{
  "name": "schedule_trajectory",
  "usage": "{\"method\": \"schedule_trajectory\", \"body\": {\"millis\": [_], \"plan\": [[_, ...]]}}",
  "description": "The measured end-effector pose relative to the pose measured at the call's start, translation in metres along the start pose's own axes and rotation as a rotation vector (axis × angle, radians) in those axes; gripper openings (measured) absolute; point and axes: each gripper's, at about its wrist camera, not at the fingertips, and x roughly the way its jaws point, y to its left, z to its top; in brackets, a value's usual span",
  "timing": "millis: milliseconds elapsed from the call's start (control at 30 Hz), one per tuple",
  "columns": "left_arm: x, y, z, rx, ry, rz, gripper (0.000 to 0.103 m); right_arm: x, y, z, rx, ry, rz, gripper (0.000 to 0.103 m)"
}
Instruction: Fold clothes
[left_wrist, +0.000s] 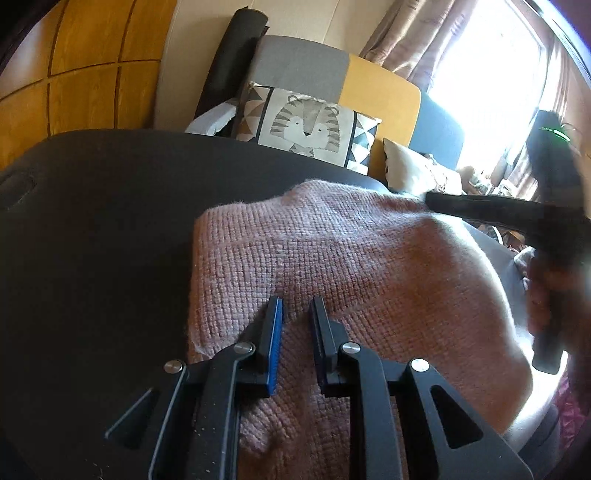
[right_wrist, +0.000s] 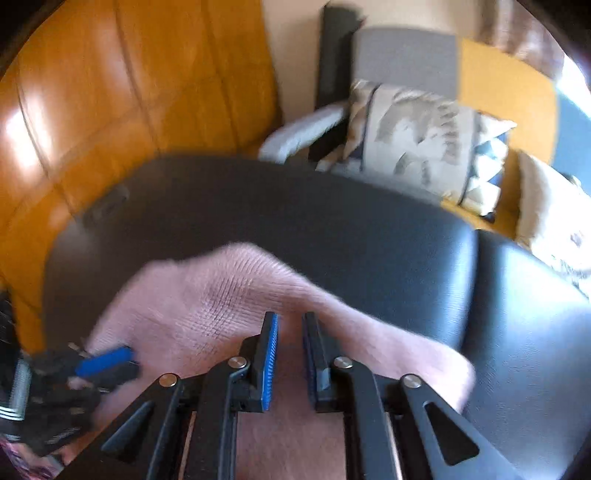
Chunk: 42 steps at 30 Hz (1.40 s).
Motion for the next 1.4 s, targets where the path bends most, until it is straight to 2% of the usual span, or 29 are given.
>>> {"method": "schedule_trajectory", "body": {"millis": [33, 133, 267, 333, 400, 567, 733, 833, 967, 1067, 1167, 1233, 1300, 1400], "plan": [[-0.006, -0.003, 0.001, 0.005, -0.018, -0.004, 0.018, -0.020, -0.004, -0.006, 0.030, -0.047, 0.021, 0.015], [-0.020, -0.017, 0.006, 0.039, -0.059, -0.004, 0.018, -0.050, -0.014, -0.030, 0.062, -0.062, -0.005, 0.015], [-0.009, -0.029, 0.009, 0.081, -0.023, 0.013, 0.019, -0.059, -0.013, -0.058, 0.093, -0.049, -0.015, 0.015], [0.004, -0.032, 0.006, 0.100, 0.030, 0.063, 0.019, -0.062, -0.009, -0.069, 0.120, -0.062, 0.012, 0.015], [0.017, -0.029, 0.001, 0.104, 0.074, 0.086, 0.019, -0.056, -0.003, -0.069, 0.091, -0.066, -0.006, 0.015], [0.023, -0.032, -0.002, 0.120, 0.074, 0.121, 0.019, -0.034, -0.011, -0.077, 0.059, -0.063, -0.092, 0.015], [0.024, -0.041, -0.006, 0.131, 0.076, 0.178, 0.019, -0.046, -0.023, -0.081, 0.189, -0.075, -0.021, 0.016], [0.022, -0.041, -0.009, 0.127, 0.071, 0.185, 0.019, -0.069, -0.014, -0.080, 0.220, -0.089, -0.020, 0.019], [0.022, -0.040, -0.011, 0.122, 0.074, 0.184, 0.019, -0.087, 0.014, -0.091, 0.108, -0.080, 0.017, 0.018], [0.021, -0.039, -0.012, 0.124, 0.073, 0.184, 0.019, -0.087, 0.031, -0.107, 0.016, -0.054, 0.007, 0.018], [0.020, -0.039, -0.012, 0.128, 0.078, 0.180, 0.019, -0.066, 0.033, -0.125, -0.049, 0.020, -0.081, 0.019], [0.017, -0.039, -0.012, 0.124, 0.083, 0.172, 0.019, -0.058, 0.020, -0.138, 0.003, -0.018, -0.049, 0.019], [0.013, -0.038, -0.011, 0.113, 0.090, 0.165, 0.019, -0.059, 0.004, -0.145, 0.107, -0.047, 0.010, 0.019], [0.009, -0.039, -0.010, 0.101, 0.100, 0.174, 0.019, -0.061, -0.003, -0.145, 0.133, -0.042, 0.038, 0.018]]}}
